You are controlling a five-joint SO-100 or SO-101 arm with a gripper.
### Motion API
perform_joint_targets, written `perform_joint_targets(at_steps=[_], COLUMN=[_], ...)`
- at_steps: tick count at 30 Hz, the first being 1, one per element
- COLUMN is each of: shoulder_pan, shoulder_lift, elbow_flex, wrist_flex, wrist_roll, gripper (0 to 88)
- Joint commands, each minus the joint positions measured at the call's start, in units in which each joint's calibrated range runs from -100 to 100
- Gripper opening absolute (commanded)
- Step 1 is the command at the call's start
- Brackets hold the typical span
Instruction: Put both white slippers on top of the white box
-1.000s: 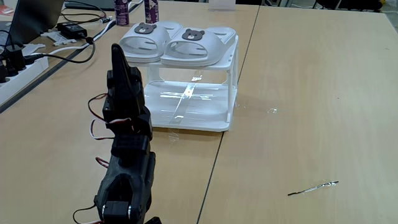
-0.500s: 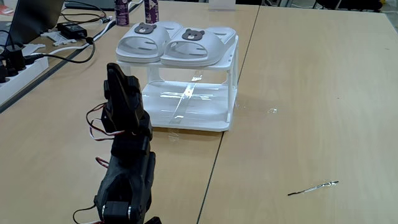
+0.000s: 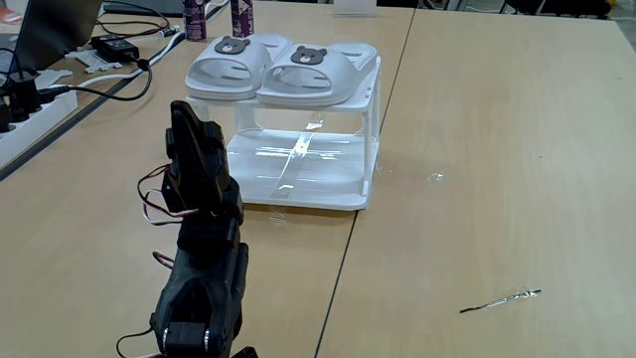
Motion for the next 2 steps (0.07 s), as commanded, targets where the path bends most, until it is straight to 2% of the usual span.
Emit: perform_joint_targets(at_steps=[1, 2], shoulder_pan=[-0.06, -0.06], shoulder_lift=[0.02, 0.02], elbow_flex=[0.72, 0.72], wrist_flex=[-0.26, -0.26], wrist_roll=[0.42, 0.42], gripper=[0.7, 0.7])
